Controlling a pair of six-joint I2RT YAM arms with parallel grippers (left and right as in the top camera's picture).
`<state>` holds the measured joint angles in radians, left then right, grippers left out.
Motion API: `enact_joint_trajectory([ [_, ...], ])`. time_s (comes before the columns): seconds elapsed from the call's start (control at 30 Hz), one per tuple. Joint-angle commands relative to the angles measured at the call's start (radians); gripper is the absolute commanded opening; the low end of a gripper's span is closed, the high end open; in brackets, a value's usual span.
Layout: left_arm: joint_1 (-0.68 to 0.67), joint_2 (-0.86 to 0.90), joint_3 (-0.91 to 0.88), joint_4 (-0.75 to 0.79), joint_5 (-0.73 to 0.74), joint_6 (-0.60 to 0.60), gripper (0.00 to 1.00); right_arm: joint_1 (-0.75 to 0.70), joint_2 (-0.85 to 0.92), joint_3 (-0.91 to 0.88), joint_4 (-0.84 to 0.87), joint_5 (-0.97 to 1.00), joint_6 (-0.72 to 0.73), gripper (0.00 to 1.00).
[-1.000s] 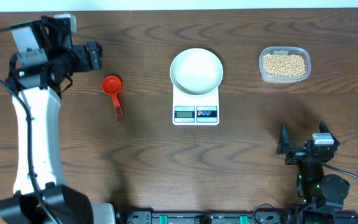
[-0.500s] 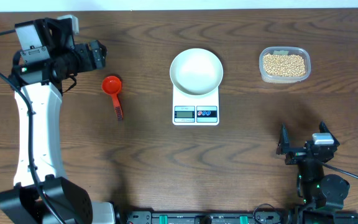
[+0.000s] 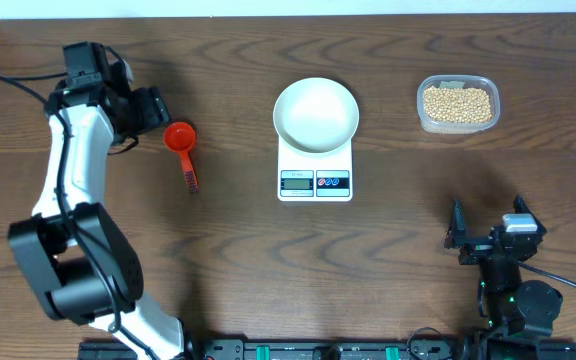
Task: Scoop item into bowl and weigh 50g on scale
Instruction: 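Move left gripper over the red scoop and grasp its cup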
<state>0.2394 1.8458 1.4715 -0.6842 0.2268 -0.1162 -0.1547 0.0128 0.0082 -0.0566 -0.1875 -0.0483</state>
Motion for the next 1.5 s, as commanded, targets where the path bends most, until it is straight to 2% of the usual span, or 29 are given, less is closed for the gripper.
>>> enact_joint_trajectory([
  [0.0,0.000,0.052,0.015,0.004,-0.019,-0.008,0.72,0.013,-0.002,-0.003,-0.003,-0.002,-0.005,0.99],
  [0.4,-0.002,0.211,0.015,0.015,-0.017,-0.009,0.52,0.013,-0.002,-0.003,-0.003,-0.002,-0.005,0.99],
  [0.57,-0.018,0.243,0.015,0.020,-0.007,-0.009,0.41,0.013,-0.002,-0.003,-0.003,-0.002,-0.005,0.99],
  [0.67,-0.042,0.255,0.004,0.029,-0.008,-0.009,0.40,0.013,-0.002,-0.003,-0.003,-0.002,-0.005,0.99],
  [0.9,-0.073,0.258,-0.009,0.063,-0.041,-0.010,0.29,0.013,-0.002,-0.003,-0.003,-0.002,-0.005,0.99],
  [1.23,-0.074,0.259,-0.029,0.093,-0.041,-0.013,0.25,0.013,-0.002,-0.003,-0.003,-0.002,-0.005,0.99],
  [1.47,-0.074,0.259,-0.052,0.131,-0.041,-0.018,0.19,0.013,-0.002,-0.003,-0.003,-0.003,-0.005,0.99],
])
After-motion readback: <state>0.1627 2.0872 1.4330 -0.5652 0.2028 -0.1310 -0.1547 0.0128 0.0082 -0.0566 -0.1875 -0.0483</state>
